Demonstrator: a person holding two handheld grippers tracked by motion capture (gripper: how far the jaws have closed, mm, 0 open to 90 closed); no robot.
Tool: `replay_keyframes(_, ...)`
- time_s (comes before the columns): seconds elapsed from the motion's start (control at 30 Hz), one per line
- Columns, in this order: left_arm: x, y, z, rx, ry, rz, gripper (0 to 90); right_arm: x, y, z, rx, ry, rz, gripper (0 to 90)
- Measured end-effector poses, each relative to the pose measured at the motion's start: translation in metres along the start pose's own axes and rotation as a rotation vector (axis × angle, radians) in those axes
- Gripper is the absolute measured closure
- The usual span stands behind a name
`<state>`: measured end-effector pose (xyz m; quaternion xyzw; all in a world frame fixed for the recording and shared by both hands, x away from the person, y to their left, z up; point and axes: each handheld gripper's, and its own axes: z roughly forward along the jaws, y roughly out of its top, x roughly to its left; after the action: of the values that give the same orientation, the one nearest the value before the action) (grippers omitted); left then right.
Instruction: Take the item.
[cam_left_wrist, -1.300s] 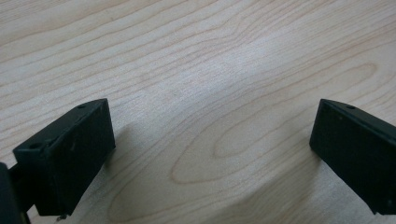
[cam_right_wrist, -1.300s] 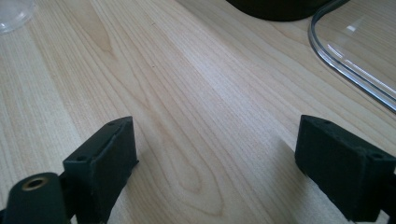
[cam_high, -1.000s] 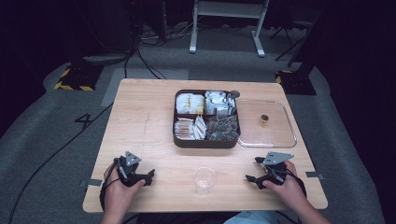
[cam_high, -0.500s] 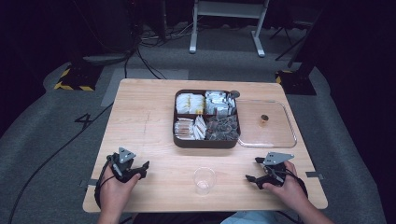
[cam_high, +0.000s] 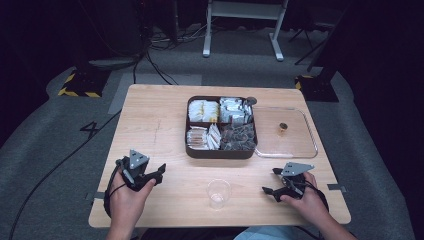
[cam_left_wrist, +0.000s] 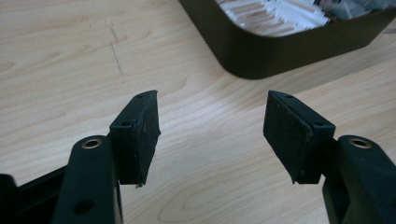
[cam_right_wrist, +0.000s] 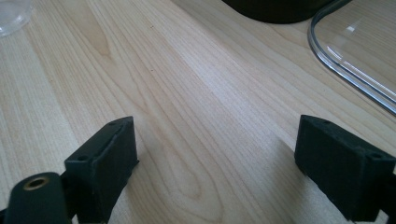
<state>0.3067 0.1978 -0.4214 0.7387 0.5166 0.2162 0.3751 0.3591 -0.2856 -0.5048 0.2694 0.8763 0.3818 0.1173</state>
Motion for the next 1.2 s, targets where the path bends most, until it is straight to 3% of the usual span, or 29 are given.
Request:
replay_keyframes(0.13, -0.004, 0.011, -0.003, -0.028, -0.01, -0.012, 38.3, 0.0, 0.0, 0.0, -0.002, -0.001, 0.0, 13.1)
replay_keyframes(0.27, -0.007, 0.025, -0.004, -0.02, -0.016, -0.005, 37.7, 0.0, 0.001, 0.001, -0.001, -0.005, 0.002, 13.1)
replay_keyframes(0.5, -0.018, 0.053, 0.002, -0.032, -0.034, 0.042, 37.6, 0.001, 0.001, 0.001, -0.001, -0.014, 0.01, 13.1)
replay_keyframes(0.6, -0.023, 0.064, 0.009, -0.029, -0.05, 0.066, 37.5, 0.001, 0.001, 0.001, -0.001, -0.014, 0.01, 13.1)
replay_keyframes(0.9, -0.034, 0.096, 0.033, -0.034, -0.107, 0.086, 37.7, 0.001, 0.001, 0.001, -0.002, -0.014, 0.01, 13.1)
replay_keyframes(1.0, -0.038, 0.106, 0.044, -0.053, -0.096, 0.095, 38.7, 0.001, 0.001, 0.001, -0.002, -0.014, 0.01, 13.1)
replay_keyframes(1.1, -0.041, 0.112, 0.055, -0.069, -0.098, 0.089, 39.7, 0.001, 0.001, 0.001, -0.002, -0.013, 0.009, 13.1)
replay_keyframes(1.2, -0.043, 0.118, 0.067, -0.063, -0.14, 0.069, 39.9, 0.001, 0.001, 0.001, -0.002, -0.014, 0.009, 13.1)
